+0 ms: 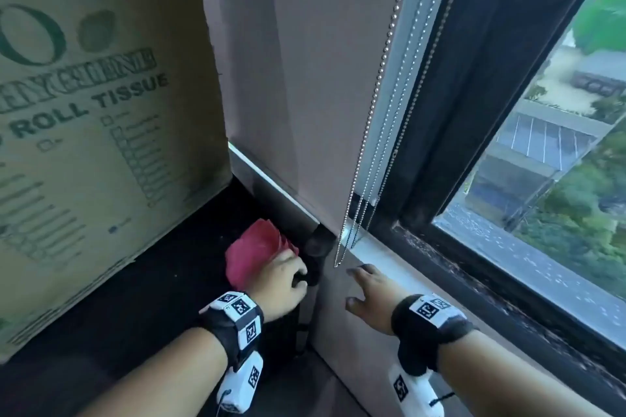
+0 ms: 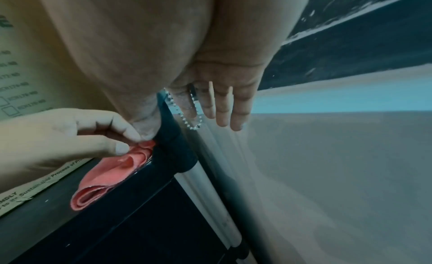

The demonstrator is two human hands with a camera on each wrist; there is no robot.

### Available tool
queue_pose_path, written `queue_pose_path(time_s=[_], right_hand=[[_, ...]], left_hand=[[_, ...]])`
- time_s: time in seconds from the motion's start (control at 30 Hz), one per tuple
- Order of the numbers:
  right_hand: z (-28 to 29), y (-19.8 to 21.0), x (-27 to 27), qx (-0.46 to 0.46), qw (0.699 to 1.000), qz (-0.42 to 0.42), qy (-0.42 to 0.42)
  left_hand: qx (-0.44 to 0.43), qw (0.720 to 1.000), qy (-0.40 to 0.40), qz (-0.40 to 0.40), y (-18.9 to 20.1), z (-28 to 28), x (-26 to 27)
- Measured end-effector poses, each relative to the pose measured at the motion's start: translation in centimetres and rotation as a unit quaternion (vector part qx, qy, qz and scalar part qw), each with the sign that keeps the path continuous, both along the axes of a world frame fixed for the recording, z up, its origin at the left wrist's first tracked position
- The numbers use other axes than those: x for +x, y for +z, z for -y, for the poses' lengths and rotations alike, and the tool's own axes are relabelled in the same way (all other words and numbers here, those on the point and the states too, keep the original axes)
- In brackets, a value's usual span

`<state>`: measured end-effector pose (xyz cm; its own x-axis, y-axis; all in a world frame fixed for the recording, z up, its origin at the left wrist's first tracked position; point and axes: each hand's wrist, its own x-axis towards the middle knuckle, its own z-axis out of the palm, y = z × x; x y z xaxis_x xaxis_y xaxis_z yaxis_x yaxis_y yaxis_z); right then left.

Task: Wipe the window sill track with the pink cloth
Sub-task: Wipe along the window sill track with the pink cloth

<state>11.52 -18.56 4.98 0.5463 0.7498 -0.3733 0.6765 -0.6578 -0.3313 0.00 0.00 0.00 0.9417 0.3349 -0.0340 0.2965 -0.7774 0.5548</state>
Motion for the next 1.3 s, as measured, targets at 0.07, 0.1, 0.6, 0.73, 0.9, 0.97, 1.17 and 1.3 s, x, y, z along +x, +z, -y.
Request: queue_pose_path(time_s=[0.07, 0.1, 0.6, 0.73, 0.9, 0.97, 1.17, 1.3], right_hand=[[-1.0, -0.6, -0.1, -0.005, 1.0, -0.008, -0.002], [-1.4, -0.8, -0.3, -0.009, 1.0, -0.009, 0.005], [-1.3, -3.1, -0.4, -0.014, 0.998, -0.05, -0.017], [0.3, -3.0, 0.5, -0.028, 0.999, -0.044, -0.015], [2.8, -1.8, 1.7, -0.015, 0.998, -0.049, -0.036], [4.2, -1.4, 2.3, -0.003, 0.997, -0.055, -0.05], [8.7, 0.6, 4.1, 0.04, 0.994, -0.064, -0.073], [11.0, 1.6, 4.6, 0.093, 0.985, -0.11, -0.095]], left_hand=[[0.044, 0.998, 0.053, 0.012, -0.2, -1.2, -0.2], [0.072, 0.994, 0.081, -0.014, -0.7, -1.8, -0.3], [0.221, 0.966, 0.04, -0.126, -4.6, -2.7, -1.6], [0.226, 0.964, 0.04, -0.135, -4.2, -0.8, -1.5], [0.256, 0.951, 0.049, -0.166, -1.3, 1.1, -1.1], [0.23, 0.954, 0.082, -0.176, 0.2, 1.9, -1.0], [0.106, 0.977, 0.157, -0.097, 2.5, 6.6, -0.4], [0.03, 0.981, 0.181, -0.066, 3.7, 9.8, 0.3]])
